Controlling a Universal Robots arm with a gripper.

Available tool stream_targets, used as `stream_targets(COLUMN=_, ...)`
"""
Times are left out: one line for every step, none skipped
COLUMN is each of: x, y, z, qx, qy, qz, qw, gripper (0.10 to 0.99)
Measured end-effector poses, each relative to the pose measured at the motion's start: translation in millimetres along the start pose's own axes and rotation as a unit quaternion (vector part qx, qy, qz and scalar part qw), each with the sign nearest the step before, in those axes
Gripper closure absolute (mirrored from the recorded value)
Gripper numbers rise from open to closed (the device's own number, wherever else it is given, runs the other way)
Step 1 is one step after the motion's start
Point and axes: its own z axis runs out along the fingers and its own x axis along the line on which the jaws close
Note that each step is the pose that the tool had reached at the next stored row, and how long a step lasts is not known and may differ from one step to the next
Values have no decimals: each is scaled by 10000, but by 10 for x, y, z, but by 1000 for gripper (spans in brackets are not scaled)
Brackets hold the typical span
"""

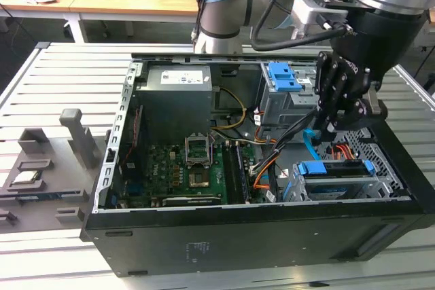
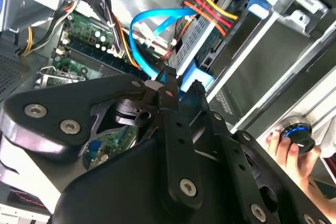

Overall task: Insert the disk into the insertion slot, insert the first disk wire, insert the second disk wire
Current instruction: 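Insert the second disk wire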

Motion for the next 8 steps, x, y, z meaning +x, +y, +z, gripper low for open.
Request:
stream_targets(x=0, y=26, z=17, qx=0, qy=0, qz=-2, qw=10000, gripper=784)
stream_targets(x=-1, y=43, z=26, qx=0, qy=1, qz=-3, qw=10000, gripper=784)
stream_targets(x=-1, y=80, z=43, qx=0, qy=1, qz=-8, qw=10000, gripper=784)
stream_targets(x=1, y=103, z=53, qx=2, qy=3, qz=-28, qw=10000, gripper=784)
stream_targets(x=2, y=114, z=63, qx=4, qy=4, qz=-72, qw=10000, gripper=784)
stream_targets(x=2, y=116, z=75, qx=13, qy=10, qz=-206, qw=9998, gripper=784)
stream_targets(x=2, y=116, z=78, qx=16, qy=13, qz=-258, qw=9997, gripper=784)
stream_targets(x=2, y=117, z=78, qx=16, qy=13, qz=-258, qw=9997, gripper=784)
